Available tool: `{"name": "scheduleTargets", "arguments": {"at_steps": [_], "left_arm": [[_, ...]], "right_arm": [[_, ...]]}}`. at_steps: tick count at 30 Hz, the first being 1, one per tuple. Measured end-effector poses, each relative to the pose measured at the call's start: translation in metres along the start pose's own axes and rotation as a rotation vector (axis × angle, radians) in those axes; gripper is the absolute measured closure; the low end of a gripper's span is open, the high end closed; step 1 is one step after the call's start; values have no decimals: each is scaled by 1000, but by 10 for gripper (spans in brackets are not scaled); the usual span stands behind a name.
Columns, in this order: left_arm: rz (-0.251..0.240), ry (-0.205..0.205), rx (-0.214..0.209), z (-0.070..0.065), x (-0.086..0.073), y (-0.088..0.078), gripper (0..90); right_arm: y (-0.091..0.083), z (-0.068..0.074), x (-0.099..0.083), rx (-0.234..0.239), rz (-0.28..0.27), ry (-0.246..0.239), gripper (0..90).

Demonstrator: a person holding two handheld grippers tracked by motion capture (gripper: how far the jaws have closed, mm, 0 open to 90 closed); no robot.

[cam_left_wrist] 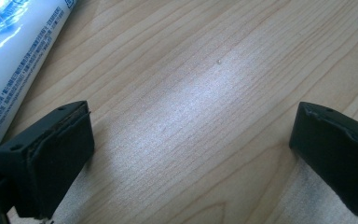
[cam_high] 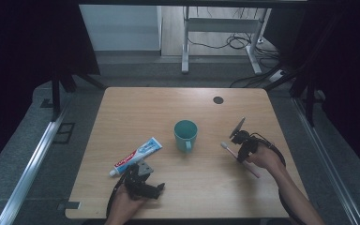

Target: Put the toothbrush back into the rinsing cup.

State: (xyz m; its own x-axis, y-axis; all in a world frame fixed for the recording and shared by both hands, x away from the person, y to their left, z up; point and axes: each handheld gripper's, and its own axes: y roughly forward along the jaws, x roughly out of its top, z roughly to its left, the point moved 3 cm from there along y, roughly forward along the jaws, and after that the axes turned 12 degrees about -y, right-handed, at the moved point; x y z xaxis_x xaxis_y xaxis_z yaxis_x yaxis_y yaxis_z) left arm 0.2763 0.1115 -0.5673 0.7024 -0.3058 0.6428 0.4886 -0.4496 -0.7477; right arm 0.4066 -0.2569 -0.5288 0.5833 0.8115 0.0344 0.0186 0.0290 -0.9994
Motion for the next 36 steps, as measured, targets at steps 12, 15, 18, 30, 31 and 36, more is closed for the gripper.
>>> {"name": "scheduleTargets", "arguments": {"at_steps": [12,15,18,30,31,36], "left_arm": [[0,-1,0,0,0,0,0],[0,0,0,0,0,0,0],[0,0,0,0,0,0,0],[0,0,0,0,0,0,0],[0,0,0,0,0,0,0],[0,0,0,0,0,0,0]], "right_arm": [[-11,0,-3,2,-65,13,784],[-13,2,-3,0,-87,8,784],[-16,3,-3,-2,-105,3,783],[-30,8,-7,-2,-205,5,785],[-30,8,-8,0,-213,1,784],[-35,9,-10,-6,-260,-3,785]]}}
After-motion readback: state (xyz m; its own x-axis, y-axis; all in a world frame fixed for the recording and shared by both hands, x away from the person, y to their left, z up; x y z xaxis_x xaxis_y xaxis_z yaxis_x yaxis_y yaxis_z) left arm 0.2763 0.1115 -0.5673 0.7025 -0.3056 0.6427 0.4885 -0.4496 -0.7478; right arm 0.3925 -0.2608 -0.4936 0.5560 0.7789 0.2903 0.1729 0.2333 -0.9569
